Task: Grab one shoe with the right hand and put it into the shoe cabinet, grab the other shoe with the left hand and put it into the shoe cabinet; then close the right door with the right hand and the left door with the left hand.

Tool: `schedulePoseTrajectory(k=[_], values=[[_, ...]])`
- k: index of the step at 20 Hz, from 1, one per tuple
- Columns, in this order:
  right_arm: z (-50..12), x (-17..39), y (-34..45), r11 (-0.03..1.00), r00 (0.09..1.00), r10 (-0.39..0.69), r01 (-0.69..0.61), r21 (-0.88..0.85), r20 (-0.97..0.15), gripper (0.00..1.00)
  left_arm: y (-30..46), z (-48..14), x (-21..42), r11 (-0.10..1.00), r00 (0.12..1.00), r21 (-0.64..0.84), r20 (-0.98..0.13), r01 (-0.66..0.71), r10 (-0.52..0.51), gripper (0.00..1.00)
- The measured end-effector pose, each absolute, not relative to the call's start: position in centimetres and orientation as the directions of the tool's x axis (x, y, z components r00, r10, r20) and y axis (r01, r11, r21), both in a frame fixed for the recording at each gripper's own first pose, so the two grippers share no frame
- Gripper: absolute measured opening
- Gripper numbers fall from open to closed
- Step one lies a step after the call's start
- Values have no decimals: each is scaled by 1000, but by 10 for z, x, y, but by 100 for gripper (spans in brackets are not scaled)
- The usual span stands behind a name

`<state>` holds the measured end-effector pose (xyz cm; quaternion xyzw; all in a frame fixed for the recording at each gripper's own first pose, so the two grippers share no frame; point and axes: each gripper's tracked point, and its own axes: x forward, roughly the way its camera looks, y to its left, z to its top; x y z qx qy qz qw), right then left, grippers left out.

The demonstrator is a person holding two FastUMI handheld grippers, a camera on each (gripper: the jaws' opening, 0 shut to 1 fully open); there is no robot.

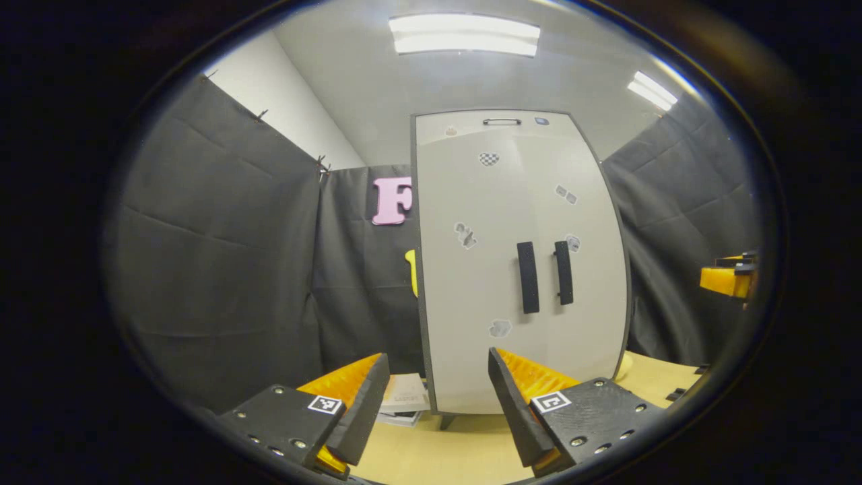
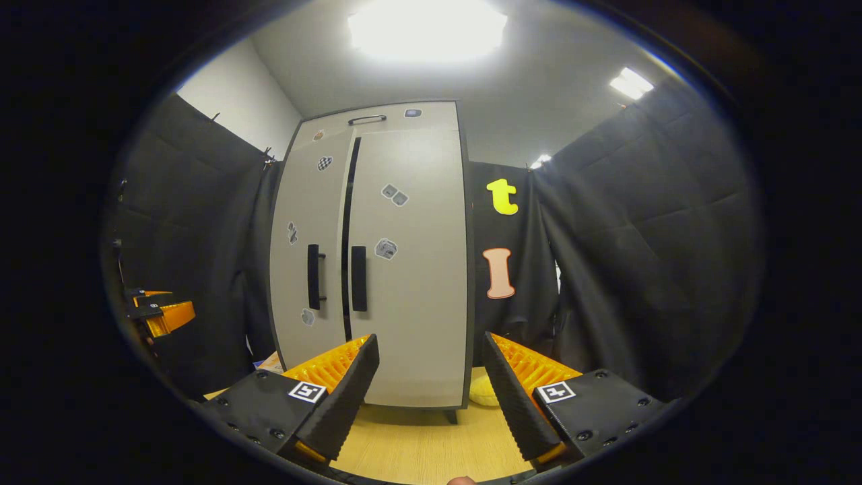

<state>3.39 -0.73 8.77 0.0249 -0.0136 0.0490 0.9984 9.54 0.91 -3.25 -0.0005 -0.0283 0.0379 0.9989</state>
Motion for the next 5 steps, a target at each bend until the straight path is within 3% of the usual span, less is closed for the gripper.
schedulePoseTrajectory(k=[5], values=[[87, 35, -6, 994, 995, 97, -98, 44, 29, 97, 10, -32, 94, 997, 995, -2, 55, -82, 82, 86]])
